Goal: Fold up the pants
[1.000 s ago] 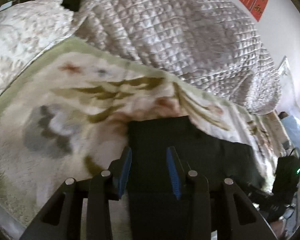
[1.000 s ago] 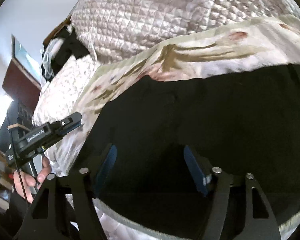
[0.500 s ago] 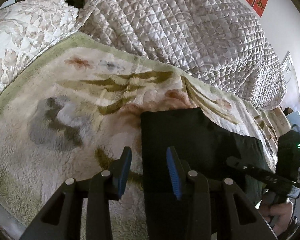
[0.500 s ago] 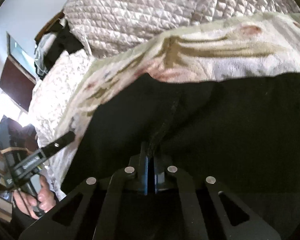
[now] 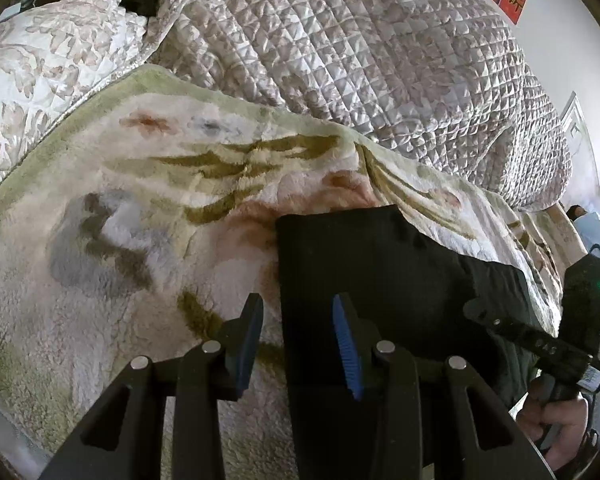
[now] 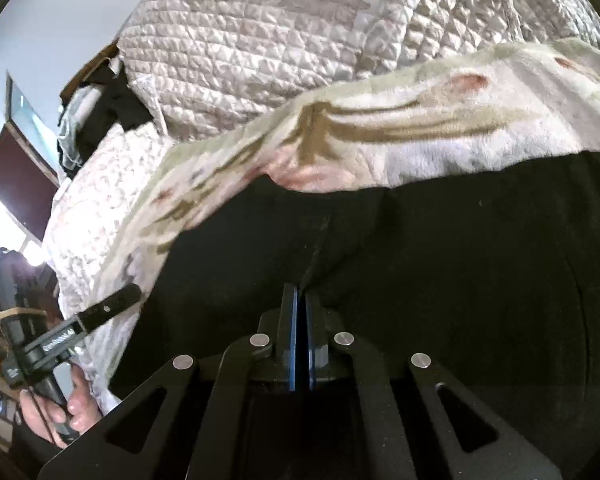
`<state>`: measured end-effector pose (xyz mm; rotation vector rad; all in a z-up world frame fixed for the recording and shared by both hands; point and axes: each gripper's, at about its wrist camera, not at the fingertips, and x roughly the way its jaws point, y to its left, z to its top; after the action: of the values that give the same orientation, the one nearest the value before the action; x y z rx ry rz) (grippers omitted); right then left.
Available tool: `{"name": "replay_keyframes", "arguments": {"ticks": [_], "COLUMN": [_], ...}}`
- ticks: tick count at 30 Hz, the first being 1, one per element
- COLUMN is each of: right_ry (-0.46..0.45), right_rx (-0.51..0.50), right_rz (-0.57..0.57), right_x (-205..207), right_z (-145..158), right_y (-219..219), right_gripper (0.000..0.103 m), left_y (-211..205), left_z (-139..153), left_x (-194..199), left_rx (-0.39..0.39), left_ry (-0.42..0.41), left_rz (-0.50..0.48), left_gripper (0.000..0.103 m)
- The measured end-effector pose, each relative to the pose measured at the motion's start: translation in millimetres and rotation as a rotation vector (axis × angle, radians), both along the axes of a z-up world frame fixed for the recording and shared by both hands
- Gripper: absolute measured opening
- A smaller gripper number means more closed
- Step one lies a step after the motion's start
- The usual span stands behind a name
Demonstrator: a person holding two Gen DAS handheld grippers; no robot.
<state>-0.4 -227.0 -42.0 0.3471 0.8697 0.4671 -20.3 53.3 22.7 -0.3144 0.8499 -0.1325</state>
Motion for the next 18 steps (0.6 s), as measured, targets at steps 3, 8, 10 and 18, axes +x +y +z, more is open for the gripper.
{"name": "replay_keyframes", "arguments": {"ticks": [3, 8, 10, 18], "right_ry": [-0.003, -0.035, -0.07, -0.042], "right_rx": [0.014, -0.021, -0.01, -0.142], "right_rz": [-0.006, -0.094, -0.085, 0.104], "right_x": [-0.3, -6.4, -13.3, -22.7], "right_z": [1.2, 10.8, 21.4, 6.6], "right_y": [-3.0, -20.8, -26.5, 18.1], "right_gripper": [0.002, 0.003, 0.003, 0.003], "left_y": [-3.0, -5.0, -5.2, -29.3], "left_z": [-1.6, 0.9, 4.2, -11.9], "left_x": [-0.5, -1.8, -2.4, 2.3], "left_rx": [0.007, 0.028, 0.034, 0.052], "left_ry": [0.006, -0.005, -0.02, 0.038], "left_rz": [-0.01, -0.012, -0.008, -0.11], "left_gripper": [0.039, 0.039, 0.039, 0.039]}}
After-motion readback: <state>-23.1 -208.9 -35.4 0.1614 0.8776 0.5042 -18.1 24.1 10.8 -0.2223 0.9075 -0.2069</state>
